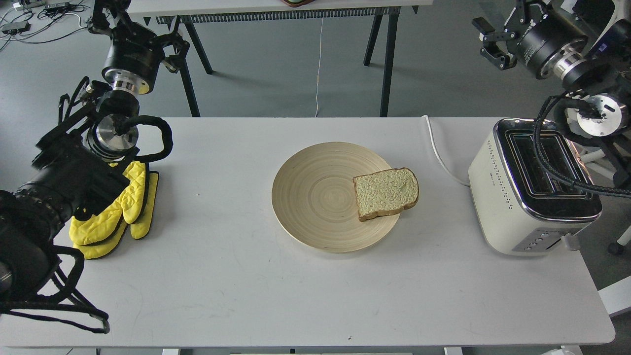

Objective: Put bread in toaster with right arm
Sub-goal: 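Move the right gripper from above the toaster toward the bread slice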

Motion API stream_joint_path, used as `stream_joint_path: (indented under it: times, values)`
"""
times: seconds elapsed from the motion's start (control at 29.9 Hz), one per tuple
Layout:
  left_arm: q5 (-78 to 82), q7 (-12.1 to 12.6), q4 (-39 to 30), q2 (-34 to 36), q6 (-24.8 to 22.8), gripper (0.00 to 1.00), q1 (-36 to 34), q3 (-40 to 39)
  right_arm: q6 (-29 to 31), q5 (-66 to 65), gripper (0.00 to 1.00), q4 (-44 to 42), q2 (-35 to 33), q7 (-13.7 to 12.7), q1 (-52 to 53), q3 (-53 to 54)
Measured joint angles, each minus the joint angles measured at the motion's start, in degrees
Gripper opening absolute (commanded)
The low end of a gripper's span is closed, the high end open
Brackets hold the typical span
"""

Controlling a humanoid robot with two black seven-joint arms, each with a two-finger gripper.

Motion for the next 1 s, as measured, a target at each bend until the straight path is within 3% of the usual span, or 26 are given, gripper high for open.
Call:
stream_joint_path:
  times: [0.3,0.4,0.6,0.77,1.0]
  values:
    - [0.0,0.0,0.0,-0.1,0.0,1.0,0.0,0.0,-7.5,-22.3,0.99,10.1,-2.3,-0.4,-0.5,-8.6]
    - [0.0,0.0,0.0,-0.1,0.0,1.0,0.0,0.1,-9.3,-25.2,0.99,10.2,-2.0,-1.1,0.0,-13.0]
    - [0.0,0.0,0.0,-0.1,0.0,1.0,0.0,0.1,-11.9,-31.0,0.98,8.7,1.1,-5.9,0.8,-19.9]
    - [0.0,0.0,0.0,-0.1,0.0,1.0,0.0,0.0,-17.3,-35.7,0.95,7.6,5.7,-6.3,0.1,-26.7]
    - [0.0,0.0,0.0,-0.1,0.0,1.0,0.0,0.1,-22.2,-37.1,0.83,5.8,8.7,-6.0,-1.6,-34.5]
